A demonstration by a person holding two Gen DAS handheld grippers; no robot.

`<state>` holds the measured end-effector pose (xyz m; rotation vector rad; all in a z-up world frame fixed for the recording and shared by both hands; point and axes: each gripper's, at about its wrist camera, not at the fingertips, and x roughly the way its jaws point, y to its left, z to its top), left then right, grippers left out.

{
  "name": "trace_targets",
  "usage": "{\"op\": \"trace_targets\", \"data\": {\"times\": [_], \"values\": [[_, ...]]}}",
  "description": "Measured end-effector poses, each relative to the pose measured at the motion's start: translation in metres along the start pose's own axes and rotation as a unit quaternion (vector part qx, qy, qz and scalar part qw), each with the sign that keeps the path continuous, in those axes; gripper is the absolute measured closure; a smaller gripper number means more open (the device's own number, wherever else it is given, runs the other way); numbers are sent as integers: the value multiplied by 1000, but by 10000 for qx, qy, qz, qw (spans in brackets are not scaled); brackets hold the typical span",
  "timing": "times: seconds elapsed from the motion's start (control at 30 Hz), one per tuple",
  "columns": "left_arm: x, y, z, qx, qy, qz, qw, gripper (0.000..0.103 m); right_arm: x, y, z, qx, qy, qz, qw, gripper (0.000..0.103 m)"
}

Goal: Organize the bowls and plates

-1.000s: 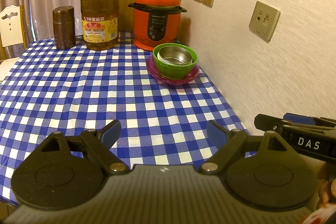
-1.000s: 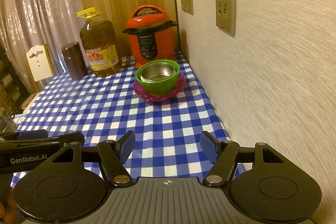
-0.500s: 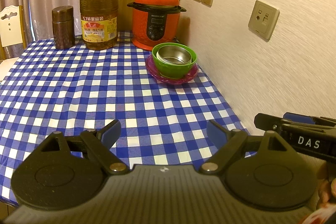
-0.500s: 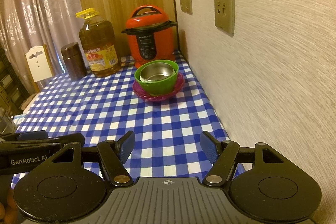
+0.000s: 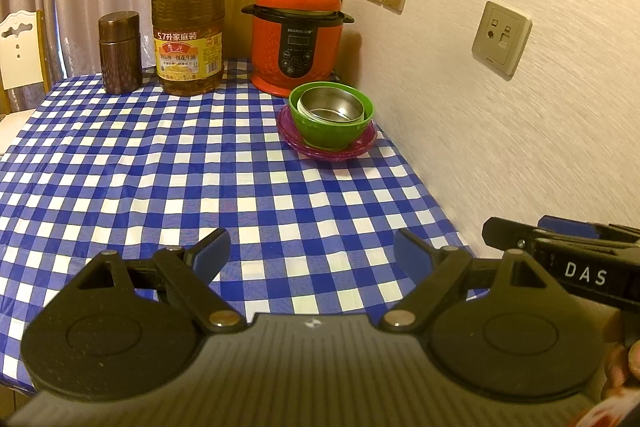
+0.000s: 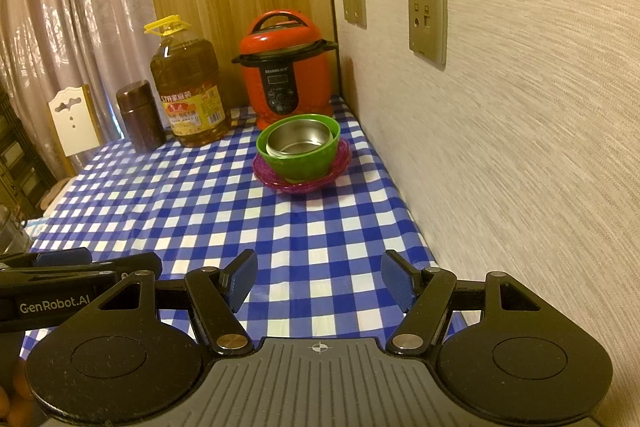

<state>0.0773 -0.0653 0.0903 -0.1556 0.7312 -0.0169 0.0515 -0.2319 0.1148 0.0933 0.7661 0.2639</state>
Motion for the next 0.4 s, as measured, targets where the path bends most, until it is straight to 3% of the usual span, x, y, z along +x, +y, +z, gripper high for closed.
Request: {"op": "trace_targets", "data": {"times": [0.4], "values": [[-1, 0, 0, -72, -78, -49, 9999, 15, 0, 0, 0, -2, -1, -1, 10000, 35]]}}
